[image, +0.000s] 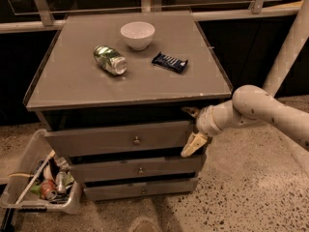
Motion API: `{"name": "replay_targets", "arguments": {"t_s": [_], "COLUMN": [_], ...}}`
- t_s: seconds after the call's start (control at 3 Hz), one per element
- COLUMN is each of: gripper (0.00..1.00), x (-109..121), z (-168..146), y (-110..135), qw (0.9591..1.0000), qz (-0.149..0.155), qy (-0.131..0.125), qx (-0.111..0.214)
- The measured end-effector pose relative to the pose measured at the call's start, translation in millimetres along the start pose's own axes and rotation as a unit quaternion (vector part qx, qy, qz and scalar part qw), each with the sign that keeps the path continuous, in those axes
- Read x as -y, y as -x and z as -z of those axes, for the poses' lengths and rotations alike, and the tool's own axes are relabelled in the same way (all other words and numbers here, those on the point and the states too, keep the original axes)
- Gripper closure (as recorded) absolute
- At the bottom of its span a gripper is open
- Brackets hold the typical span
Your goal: Open top drawer
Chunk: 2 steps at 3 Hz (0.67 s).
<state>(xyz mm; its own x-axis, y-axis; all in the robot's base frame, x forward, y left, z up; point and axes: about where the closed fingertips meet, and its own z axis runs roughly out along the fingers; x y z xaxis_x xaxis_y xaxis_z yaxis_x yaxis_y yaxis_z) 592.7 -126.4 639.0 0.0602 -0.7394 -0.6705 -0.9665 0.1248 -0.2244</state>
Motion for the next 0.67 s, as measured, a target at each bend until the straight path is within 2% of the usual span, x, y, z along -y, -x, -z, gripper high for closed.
{"name": "replay_targets", "arguments": {"t_s": [0.33, 0.67], "gripper": [0.24, 0.47], "x": [0.0, 0.0], "z": [0.0, -0.1], "y": [0.0, 0.0], "qw": [1.0, 1.0], "qz": [0.0, 0.0], "qy": [0.0, 0.0], "qx": [0.0, 0.0]}}
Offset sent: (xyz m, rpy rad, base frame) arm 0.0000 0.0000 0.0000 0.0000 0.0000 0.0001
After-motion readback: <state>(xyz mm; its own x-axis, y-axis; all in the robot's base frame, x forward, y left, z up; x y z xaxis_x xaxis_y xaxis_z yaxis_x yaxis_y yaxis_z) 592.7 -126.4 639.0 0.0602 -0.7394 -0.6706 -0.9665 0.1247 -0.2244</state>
